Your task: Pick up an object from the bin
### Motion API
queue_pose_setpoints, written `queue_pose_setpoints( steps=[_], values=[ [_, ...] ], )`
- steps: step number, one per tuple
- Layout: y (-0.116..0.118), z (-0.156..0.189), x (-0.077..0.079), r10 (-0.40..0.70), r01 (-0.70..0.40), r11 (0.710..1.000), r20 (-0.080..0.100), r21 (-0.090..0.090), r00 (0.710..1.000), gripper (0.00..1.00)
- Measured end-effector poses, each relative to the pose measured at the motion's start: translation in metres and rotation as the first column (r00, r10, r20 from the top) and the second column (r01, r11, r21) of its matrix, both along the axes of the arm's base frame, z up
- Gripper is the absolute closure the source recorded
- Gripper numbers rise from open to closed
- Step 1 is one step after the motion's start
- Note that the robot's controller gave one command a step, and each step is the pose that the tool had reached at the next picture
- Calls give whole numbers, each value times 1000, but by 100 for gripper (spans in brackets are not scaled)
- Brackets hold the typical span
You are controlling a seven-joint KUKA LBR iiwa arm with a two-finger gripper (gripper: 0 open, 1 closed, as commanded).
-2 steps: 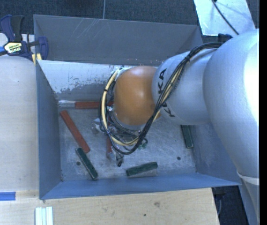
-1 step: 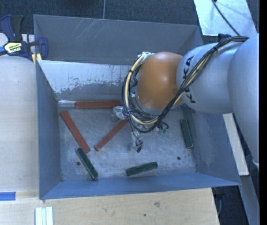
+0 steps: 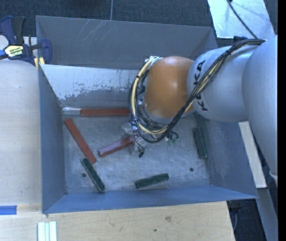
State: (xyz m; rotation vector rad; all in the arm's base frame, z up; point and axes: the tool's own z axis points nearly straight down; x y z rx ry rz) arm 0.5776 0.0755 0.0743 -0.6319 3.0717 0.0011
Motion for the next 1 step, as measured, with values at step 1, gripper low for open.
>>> queue_pose_setpoints(
  steps=[1],
  values=[
    [27, 133, -21, 23, -23, 1000, 6, 0, 1000, 100]
  ],
)
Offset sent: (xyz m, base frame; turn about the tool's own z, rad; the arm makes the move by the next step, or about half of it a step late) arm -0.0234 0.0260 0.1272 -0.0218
